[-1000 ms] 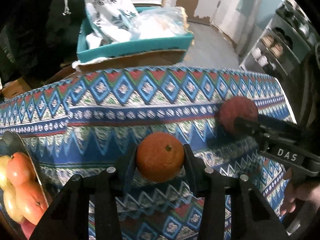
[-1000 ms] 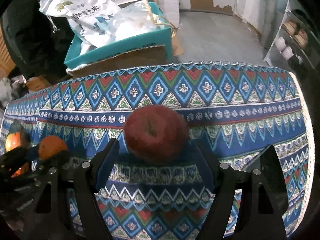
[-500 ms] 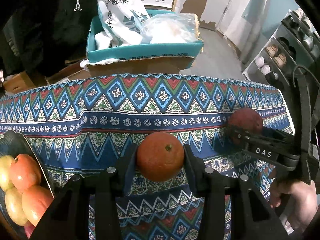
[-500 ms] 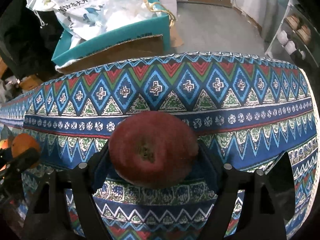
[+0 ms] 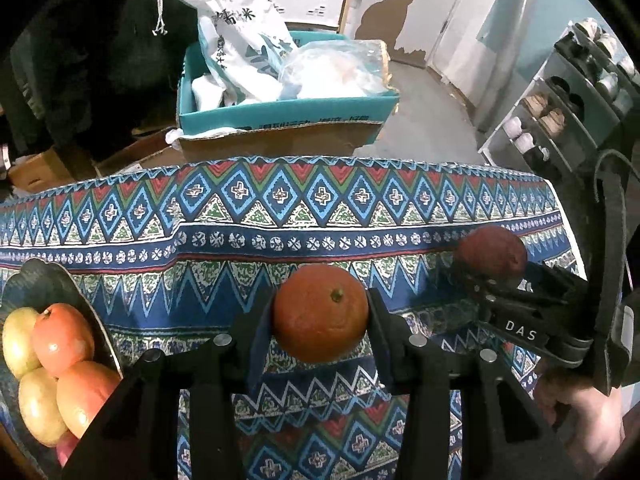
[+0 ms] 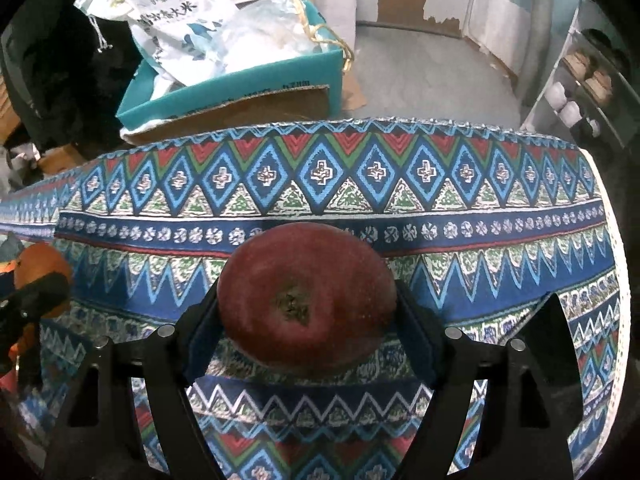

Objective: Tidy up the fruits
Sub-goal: 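Close the left tool on the orange while the right tool grasps the red apple, then carry the orange with the left tool while the right tool carries the apple to the bowl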

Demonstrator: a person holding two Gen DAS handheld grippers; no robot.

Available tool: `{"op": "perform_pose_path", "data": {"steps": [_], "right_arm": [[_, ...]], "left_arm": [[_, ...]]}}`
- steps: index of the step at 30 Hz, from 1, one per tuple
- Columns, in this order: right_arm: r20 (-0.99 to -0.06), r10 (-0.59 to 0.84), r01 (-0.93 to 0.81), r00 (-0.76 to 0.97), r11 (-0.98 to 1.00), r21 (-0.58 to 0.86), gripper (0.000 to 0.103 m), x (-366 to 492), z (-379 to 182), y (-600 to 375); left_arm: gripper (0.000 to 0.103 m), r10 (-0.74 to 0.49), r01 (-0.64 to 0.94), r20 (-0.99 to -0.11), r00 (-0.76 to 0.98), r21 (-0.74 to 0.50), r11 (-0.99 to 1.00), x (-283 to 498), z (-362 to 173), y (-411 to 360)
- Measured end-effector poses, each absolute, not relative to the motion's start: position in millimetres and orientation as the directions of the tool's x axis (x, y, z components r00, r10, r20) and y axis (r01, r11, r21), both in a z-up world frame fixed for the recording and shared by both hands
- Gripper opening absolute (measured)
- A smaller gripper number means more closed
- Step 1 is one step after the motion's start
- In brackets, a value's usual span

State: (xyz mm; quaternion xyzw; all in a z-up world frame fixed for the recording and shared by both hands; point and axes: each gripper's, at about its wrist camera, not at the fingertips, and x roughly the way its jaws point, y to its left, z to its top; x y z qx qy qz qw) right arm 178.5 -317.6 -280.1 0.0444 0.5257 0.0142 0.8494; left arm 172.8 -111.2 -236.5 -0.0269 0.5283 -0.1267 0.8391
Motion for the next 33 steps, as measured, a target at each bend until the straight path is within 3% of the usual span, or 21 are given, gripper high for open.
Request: {"op": "perform_pose_path", "data": {"steps": [33], "right_arm": [[-0.758,0.075,-0.037,0.647,0.997,0.067,0.078,95,-136,-286]], "left_arm": [[0.045,-0.276,0.231,-0.766,0.580,-0.170,0.958,91,-125,-86]]}}
